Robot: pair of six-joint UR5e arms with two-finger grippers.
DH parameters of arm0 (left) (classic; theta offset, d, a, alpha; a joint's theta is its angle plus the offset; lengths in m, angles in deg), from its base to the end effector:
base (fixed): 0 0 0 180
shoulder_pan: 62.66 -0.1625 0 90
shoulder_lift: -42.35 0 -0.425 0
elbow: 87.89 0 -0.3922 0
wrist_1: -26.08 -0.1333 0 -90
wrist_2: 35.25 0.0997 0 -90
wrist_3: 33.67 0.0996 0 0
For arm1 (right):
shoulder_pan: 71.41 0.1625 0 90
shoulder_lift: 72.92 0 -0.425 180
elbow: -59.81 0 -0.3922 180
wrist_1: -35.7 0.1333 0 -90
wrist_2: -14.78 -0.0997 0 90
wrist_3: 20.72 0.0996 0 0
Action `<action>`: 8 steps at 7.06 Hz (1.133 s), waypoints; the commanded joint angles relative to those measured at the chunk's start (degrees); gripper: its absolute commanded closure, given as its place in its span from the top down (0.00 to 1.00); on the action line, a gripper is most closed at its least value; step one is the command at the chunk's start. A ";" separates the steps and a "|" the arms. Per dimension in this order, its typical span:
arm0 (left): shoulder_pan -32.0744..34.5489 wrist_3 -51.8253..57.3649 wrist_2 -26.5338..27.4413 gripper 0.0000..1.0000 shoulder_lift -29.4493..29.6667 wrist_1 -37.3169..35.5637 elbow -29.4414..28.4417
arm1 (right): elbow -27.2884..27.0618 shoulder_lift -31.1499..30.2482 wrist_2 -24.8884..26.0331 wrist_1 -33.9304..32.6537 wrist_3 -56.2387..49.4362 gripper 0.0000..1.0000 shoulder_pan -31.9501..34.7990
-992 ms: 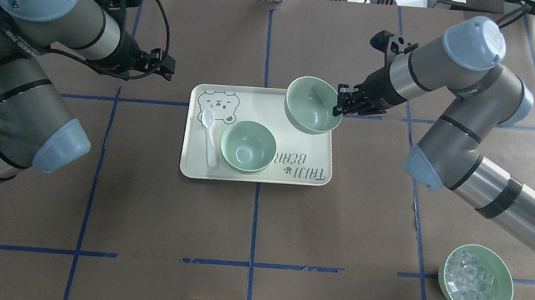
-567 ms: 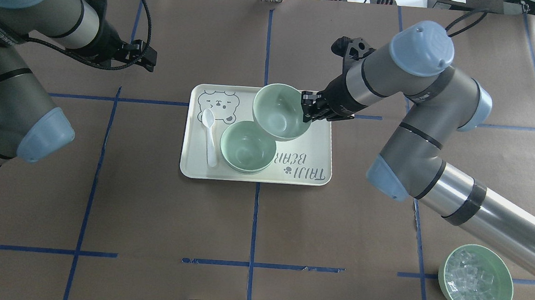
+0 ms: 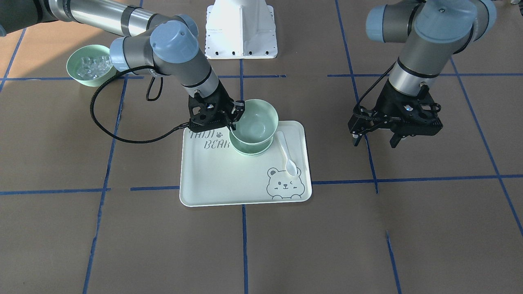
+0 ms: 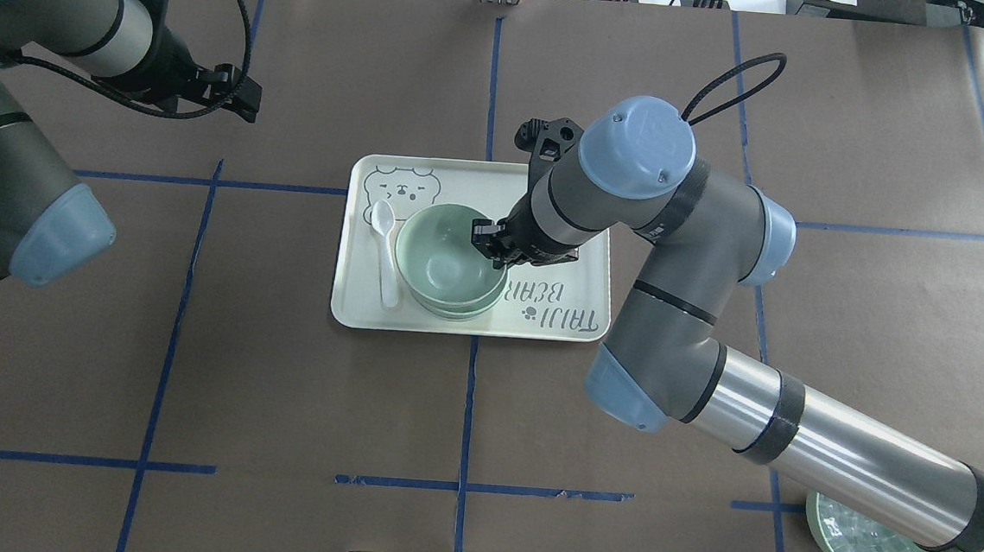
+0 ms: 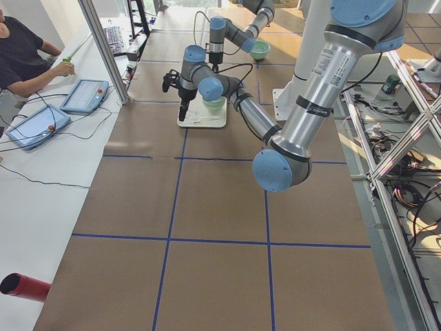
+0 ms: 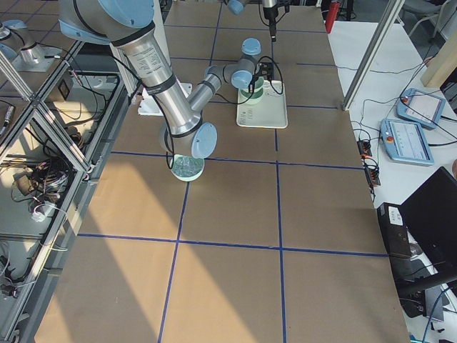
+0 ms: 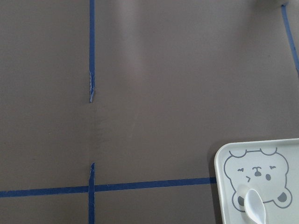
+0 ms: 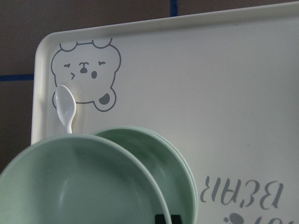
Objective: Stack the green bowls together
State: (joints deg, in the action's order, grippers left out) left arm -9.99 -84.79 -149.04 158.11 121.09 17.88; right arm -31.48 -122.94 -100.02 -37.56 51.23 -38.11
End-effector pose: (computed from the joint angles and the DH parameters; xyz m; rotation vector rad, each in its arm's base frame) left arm 0.2977 -0.5439 0.2756 0.2998 0.8382 -0.0560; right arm -0.5326 -0.4594 0.1928 0.0754 -1.0665 0.0213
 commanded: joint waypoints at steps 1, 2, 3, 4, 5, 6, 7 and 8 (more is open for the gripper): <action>0.07 0.24 -0.03 1.00 -0.36 0.10 -0.04 | 0.32 0.45 1.50 -0.92 -0.32 0.00 -0.17; 0.07 0.24 -0.03 1.00 -0.36 0.18 -0.04 | 0.32 0.36 1.86 -0.92 -0.41 0.00 0.01; 0.07 0.24 -0.03 1.00 -0.36 0.18 -0.04 | 0.32 0.19 1.86 -0.92 -0.41 0.00 -0.08; 0.07 0.24 -0.03 1.00 -0.36 0.18 -0.13 | 0.32 0.27 1.69 -1.01 0.11 0.11 0.01; 0.07 0.24 -0.03 1.00 -0.36 0.18 -0.21 | 0.23 0.01 1.86 -0.84 0.20 0.99 0.01; 0.07 0.24 -0.03 1.00 -0.36 0.18 -0.30 | 0.15 -0.08 1.86 -0.83 0.20 1.00 0.01; 0.07 0.24 0.06 1.00 -0.36 0.27 -0.48 | -0.12 -0.25 1.86 -0.83 0.12 1.00 0.01; 0.07 0.24 0.06 1.00 -0.36 0.27 -0.57 | -0.29 -0.25 1.77 -0.83 0.03 1.00 0.45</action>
State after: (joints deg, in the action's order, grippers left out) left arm -9.92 -84.56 -149.01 157.75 121.33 17.45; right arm -31.54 -123.11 -98.19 -38.40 51.35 -37.97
